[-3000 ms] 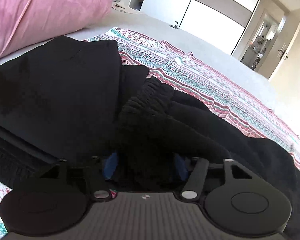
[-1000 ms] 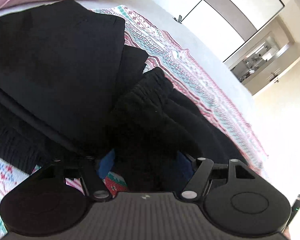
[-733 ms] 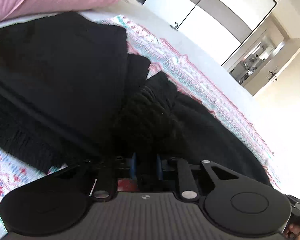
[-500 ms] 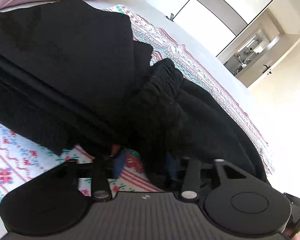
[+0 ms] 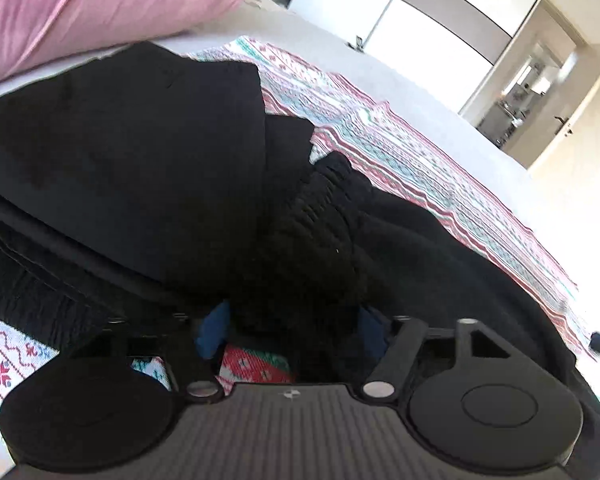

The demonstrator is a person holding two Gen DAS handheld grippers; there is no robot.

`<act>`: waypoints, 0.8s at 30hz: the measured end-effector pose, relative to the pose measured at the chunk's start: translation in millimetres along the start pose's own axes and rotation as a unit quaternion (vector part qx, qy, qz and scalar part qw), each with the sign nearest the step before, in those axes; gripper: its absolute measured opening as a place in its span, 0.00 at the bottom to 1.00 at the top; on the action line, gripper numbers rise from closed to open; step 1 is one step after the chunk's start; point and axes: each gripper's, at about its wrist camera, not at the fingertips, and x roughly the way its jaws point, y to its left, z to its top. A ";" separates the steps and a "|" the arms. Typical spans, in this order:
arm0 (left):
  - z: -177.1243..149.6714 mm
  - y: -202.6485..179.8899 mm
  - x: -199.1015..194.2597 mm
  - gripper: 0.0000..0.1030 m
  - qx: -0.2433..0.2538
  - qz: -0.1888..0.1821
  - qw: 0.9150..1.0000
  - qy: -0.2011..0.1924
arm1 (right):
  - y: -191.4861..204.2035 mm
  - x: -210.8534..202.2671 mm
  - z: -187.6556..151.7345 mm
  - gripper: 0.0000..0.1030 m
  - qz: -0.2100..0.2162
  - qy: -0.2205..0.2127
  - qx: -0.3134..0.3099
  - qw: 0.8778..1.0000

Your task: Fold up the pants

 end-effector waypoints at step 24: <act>-46.0 13.3 -27.8 0.15 0.074 -0.042 0.996 -0.040 | 23.1 142.4 25.5 0.08 0.063 0.138 0.077 0.985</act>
